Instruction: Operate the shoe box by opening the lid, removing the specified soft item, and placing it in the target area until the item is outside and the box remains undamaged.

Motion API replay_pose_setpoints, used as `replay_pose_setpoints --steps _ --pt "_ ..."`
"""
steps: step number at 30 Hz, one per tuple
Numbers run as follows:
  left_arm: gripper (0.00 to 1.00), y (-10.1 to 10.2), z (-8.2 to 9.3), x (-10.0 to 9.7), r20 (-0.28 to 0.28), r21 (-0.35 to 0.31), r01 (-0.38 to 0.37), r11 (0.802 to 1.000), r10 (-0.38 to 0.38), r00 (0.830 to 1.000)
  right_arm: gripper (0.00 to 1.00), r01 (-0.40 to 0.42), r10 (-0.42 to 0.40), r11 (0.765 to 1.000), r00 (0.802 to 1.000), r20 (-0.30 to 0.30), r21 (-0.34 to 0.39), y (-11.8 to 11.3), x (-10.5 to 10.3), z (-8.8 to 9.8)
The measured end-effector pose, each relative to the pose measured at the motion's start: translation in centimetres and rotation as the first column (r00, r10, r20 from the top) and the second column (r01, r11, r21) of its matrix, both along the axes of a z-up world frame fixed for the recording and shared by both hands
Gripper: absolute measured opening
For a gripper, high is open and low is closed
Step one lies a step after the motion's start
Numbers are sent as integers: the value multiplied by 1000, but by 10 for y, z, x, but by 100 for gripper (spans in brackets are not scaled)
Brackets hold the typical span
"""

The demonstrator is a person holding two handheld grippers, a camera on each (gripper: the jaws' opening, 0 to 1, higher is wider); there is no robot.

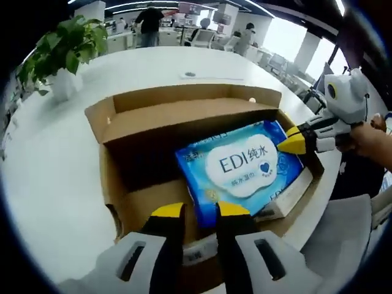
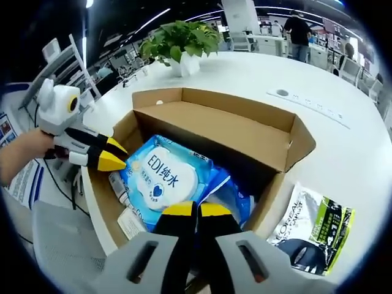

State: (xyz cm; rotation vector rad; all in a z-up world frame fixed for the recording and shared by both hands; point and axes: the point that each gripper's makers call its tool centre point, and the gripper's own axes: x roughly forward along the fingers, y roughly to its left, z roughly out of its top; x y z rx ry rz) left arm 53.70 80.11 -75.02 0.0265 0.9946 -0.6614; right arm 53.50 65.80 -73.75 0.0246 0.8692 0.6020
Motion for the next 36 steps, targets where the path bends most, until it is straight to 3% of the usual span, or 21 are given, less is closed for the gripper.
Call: replay_pose_setpoints --steps 2,10,17,24,36 --pt "17 -2 -6 -2 -34 -6 -10 1000 10 999 0 1 -1 1000 1000 -1 2 0 0 -1" --pt "15 -8 -14 -1 -78 -22 -37 999 36 996 0 31 -30 999 999 -17 45 0 -1 1" --pt "8 -9 -12 -1 -70 7 -39 999 39 997 0 39 -38 998 999 -12 52 2 -2 2" --pt "2 -8 -4 -1 -57 -17 -60 998 59 997 0 45 -45 997 999 -5 58 3 -2 5" --pt "0 -9 19 -2 -18 -67 -82 994 81 997 0 57 -58 995 998 14 86 -3 -4 22"
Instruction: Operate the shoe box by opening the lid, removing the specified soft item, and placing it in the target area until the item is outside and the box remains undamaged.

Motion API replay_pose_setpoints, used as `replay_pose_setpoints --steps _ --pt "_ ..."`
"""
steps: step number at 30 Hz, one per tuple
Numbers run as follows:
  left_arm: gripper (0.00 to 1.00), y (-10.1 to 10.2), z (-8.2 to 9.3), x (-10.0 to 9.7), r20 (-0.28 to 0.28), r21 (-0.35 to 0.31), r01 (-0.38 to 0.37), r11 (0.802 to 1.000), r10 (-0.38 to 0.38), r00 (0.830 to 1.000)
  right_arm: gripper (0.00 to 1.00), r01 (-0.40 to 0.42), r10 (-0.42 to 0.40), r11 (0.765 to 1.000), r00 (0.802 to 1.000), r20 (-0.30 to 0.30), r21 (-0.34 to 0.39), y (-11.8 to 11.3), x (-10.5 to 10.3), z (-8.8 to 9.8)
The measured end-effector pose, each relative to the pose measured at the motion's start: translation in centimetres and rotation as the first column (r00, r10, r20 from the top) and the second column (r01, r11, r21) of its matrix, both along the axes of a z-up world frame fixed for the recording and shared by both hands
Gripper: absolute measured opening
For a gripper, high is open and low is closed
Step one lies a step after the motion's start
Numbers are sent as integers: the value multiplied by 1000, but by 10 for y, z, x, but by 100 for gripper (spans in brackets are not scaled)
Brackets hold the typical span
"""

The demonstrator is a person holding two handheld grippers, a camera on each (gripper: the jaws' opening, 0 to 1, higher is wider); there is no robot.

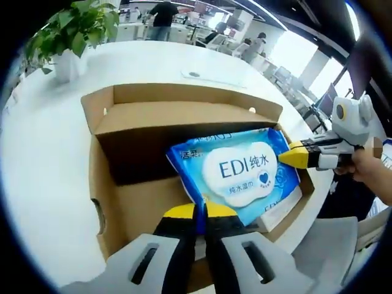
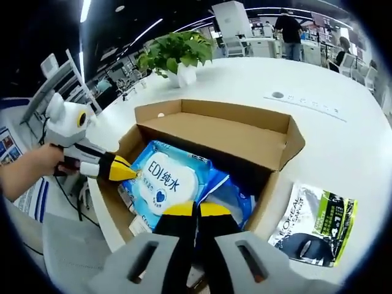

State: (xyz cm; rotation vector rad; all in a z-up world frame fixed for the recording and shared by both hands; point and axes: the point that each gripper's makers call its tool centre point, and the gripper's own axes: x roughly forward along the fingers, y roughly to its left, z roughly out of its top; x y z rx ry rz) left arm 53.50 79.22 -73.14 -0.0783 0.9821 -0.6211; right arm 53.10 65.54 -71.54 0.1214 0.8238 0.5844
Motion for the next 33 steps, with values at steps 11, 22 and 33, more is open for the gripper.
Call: replay_pose_setpoints --steps 11,22,33 --pt "0 -5 18 -7 5 -25 -17 1000 17 1000 0 -1 0 1000 1000 17 20 -6 -4 15" --pt "0 -21 39 -11 28 -44 4 999 -3 1000 0 17 -18 999 1000 23 48 -22 -8 32" --pt "0 -49 57 -13 54 -83 6 996 -2 999 0 38 -39 998 999 28 47 -50 -13 48"
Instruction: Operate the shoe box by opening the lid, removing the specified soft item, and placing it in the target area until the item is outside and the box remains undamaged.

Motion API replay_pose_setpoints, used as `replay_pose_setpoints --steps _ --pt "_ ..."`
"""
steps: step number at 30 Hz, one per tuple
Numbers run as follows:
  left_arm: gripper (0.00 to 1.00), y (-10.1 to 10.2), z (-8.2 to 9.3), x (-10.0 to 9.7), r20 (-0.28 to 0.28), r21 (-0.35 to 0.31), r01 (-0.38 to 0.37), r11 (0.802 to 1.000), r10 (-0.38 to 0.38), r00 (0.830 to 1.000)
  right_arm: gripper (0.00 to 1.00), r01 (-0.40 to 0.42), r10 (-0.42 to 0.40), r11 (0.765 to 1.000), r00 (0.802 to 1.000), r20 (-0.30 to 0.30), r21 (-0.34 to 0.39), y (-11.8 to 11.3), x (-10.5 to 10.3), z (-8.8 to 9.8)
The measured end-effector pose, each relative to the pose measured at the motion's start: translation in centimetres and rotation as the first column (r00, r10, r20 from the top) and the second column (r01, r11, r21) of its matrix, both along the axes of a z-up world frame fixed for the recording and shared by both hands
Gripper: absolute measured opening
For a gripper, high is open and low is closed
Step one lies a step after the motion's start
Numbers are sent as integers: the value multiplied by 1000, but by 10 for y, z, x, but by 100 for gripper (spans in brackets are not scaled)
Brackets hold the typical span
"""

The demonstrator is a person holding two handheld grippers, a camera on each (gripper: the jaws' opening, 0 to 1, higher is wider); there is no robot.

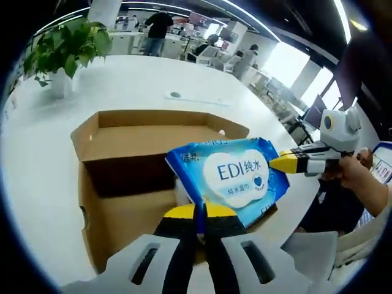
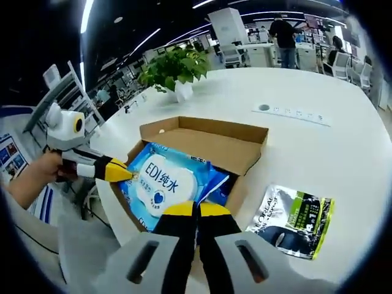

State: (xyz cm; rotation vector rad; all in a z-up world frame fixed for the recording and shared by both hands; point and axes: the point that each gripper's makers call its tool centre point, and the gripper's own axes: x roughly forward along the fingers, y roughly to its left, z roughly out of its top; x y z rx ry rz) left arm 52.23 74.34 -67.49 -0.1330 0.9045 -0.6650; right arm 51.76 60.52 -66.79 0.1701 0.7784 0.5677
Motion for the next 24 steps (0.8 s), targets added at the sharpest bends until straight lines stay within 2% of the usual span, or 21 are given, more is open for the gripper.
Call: replay_pose_setpoints --steps 9,24 --pt "0 -30 10 -4 29 -8 23 1000 -23 999 0 33 -33 999 999 1 -11 -30 -4 7" --pt "0 -74 16 -6 43 -19 56 998 -55 998 0 71 -72 997 997 -6 -35 -74 -12 10"
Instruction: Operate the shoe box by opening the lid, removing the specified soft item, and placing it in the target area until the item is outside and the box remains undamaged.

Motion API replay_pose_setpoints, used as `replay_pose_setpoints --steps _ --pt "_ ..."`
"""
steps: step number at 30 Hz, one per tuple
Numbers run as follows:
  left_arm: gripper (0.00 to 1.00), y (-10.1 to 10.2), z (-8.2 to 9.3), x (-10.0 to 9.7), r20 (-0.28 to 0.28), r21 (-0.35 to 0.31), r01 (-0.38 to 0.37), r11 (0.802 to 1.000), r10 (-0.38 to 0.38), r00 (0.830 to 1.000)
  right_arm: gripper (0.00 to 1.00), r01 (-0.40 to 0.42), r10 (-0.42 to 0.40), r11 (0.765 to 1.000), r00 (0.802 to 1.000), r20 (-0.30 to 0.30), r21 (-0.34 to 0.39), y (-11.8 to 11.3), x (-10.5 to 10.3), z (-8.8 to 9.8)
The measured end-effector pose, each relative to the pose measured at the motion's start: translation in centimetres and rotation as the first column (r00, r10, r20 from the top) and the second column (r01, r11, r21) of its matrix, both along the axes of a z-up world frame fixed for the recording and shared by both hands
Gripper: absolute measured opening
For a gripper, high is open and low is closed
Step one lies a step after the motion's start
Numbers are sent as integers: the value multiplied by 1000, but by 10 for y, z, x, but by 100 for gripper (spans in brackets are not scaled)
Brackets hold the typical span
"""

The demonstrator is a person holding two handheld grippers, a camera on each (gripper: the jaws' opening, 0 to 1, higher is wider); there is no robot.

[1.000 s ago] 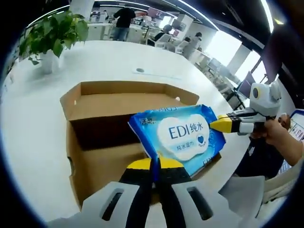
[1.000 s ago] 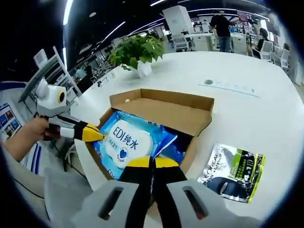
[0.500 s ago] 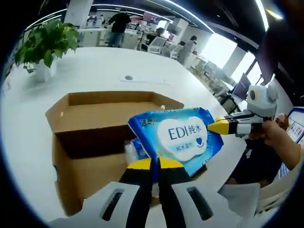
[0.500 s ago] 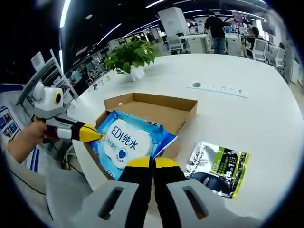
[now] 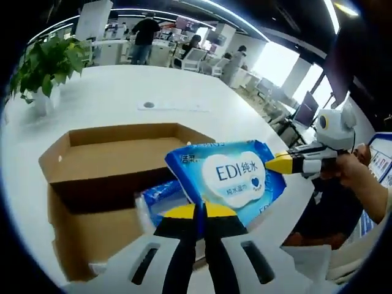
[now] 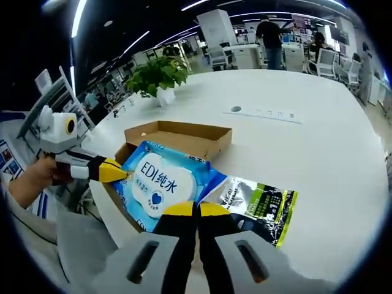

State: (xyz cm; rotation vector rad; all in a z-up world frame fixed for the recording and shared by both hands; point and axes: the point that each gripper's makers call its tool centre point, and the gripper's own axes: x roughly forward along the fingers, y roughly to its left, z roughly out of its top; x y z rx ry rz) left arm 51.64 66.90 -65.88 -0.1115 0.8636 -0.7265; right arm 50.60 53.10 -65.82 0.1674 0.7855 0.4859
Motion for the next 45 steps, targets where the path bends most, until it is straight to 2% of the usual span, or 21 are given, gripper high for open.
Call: replay_pose_setpoints --steps 15,34,45 --pt "0 -40 2 2 20 9 57 998 -57 998 0 57 -57 998 998 -16 -4 -41 -2 -2" --pt "0 -84 -9 -4 -4 1 130 991 -130 991 0 83 -85 996 995 -60 -39 -83 -6 -13" --pt "0 -104 -23 -2 -30 17 161 987 -160 987 0 93 -99 994 991 -89 -64 -102 -1 -23"
